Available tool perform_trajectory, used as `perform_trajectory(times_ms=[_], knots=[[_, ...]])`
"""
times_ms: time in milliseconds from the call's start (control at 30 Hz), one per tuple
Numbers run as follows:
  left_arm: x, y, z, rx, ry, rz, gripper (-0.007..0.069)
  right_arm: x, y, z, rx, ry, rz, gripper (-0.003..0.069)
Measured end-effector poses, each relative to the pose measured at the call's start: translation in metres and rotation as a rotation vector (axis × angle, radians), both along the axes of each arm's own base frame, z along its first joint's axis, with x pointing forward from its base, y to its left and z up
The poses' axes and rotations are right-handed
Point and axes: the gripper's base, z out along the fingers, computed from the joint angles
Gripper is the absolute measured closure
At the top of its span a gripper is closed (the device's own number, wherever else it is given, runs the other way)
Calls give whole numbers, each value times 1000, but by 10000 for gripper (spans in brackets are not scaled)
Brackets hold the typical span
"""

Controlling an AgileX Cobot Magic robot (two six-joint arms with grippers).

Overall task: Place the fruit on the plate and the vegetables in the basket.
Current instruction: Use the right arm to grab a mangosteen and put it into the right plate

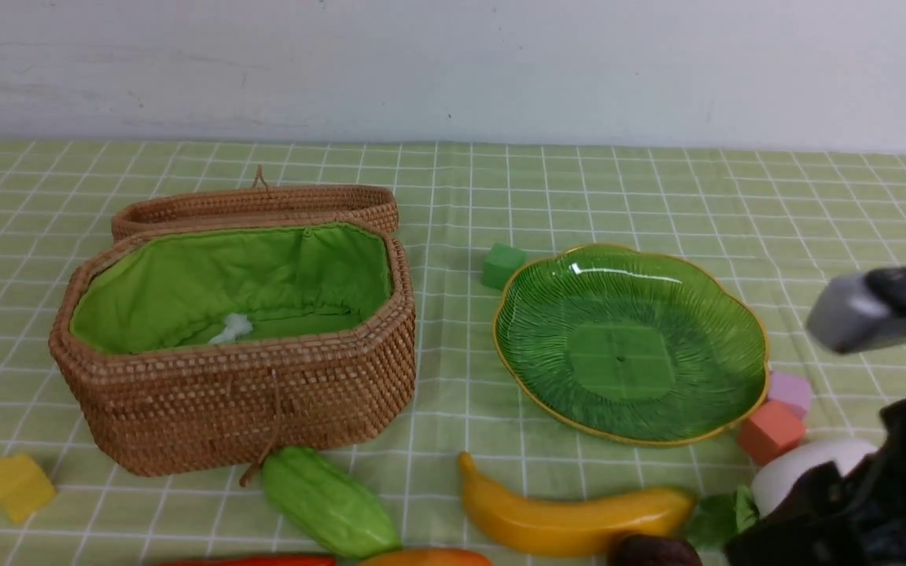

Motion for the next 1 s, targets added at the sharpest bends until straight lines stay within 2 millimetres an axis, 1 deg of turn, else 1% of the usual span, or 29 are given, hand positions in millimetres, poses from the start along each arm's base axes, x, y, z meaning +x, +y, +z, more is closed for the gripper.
perform_trajectory(times_ms=[100,133,200,233,300,400,533,633,733,800,1000], knots=[[0,0,0,0,0,0,386,12,7,-18,-84,89,-72,11],[0,0,0,0,0,0,386,18,9,-25,-106,117,-116,-6],[0,0,0,0,0,0,386,29,12,-38,-134,161,-184,-17],[0,0,0,0,0,0,386,36,14,-47,-147,183,-210,-15],[0,0,0,0,0,0,386,43,17,-55,-152,199,-226,-8],[0,0,0,0,0,0,386,53,22,-67,-145,212,-251,13],[0,0,0,0,0,0,386,61,26,-78,-147,225,-266,29],[0,0,0,0,0,0,386,65,30,-87,-160,232,-254,33],[0,0,0,0,0,0,386,65,36,-91,-167,233,-233,34],[0,0,0,0,0,0,386,63,43,-94,-178,226,-203,36],[0,0,0,0,0,0,386,69,46,-104,-198,209,-247,39]])
